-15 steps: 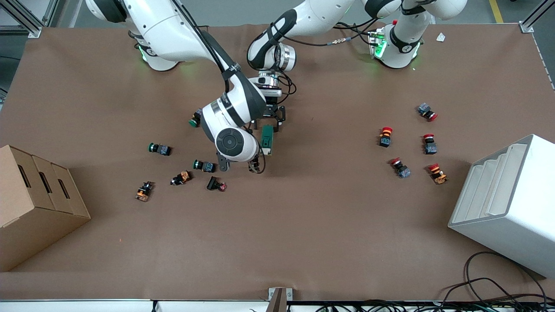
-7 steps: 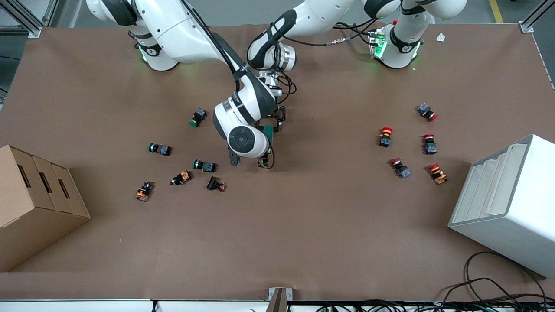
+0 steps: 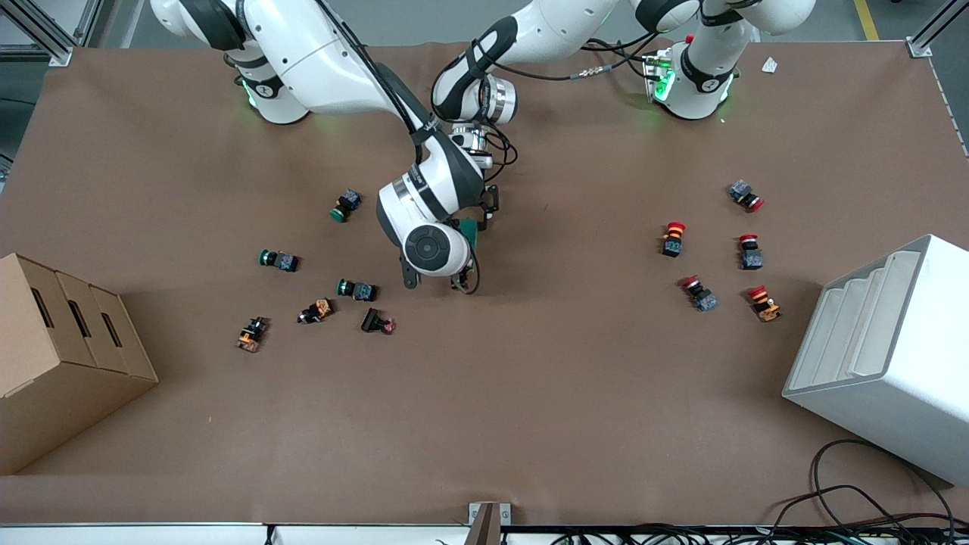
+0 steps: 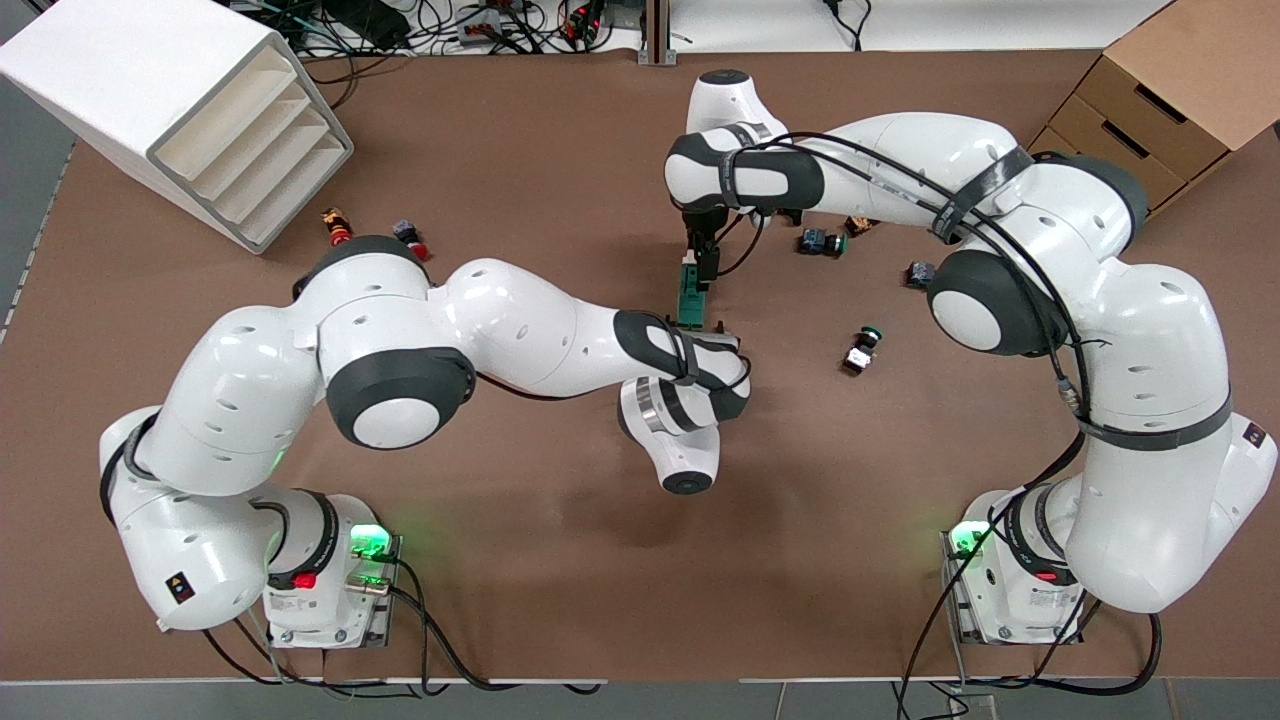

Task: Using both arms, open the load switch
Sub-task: 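Press the white handle down into the switch body with the right gripper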

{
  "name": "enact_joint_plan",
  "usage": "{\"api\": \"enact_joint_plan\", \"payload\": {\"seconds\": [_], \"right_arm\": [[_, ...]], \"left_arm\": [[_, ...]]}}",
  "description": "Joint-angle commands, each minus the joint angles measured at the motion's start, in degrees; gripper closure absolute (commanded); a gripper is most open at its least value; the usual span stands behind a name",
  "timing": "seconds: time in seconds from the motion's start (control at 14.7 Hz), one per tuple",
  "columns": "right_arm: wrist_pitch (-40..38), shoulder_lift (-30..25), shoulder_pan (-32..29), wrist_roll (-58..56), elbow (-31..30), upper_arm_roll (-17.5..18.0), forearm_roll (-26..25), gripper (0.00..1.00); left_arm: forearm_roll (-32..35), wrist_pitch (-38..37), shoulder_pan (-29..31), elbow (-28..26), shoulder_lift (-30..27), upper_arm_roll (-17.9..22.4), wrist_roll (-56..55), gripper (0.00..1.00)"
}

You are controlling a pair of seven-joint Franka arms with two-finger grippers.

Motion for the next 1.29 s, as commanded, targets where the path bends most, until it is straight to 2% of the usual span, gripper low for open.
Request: {"api": "enact_joint_plan", "payload": {"seconds": [0.0,0.2,0.34,0.68,1.22], "right_arm": [[-6.39,-0.47,0.14,0.34,2.96,-0.37,1.24,0.00],[-12.99,-0.65,-0.30,0.16,5.43,-0.29,2.99,0.00],[-14.76,-0.91,-0.39,-0.01,6.13,-0.29,4.84,0.00],[-18.89,-0.91,0.57,-0.28,5.87,-0.20,5.02,0.00],[-18.02,-0.30,2.15,-0.89,3.59,-0.29,4.49,0.00]], "left_arm": [[-0.32,0.56,0.58,-0.09,2.64,0.52,-0.58,0.00],[-0.32,0.56,0.58,-0.18,2.64,0.96,-0.66,0.00],[-0.32,0.56,1.19,-0.09,2.55,0.96,-0.58,0.00],[-0.32,0.56,1.55,-0.26,2.64,0.96,-0.58,0.00],[-0.32,0.56,1.64,-0.53,3.26,0.96,-0.58,0.00]]}}
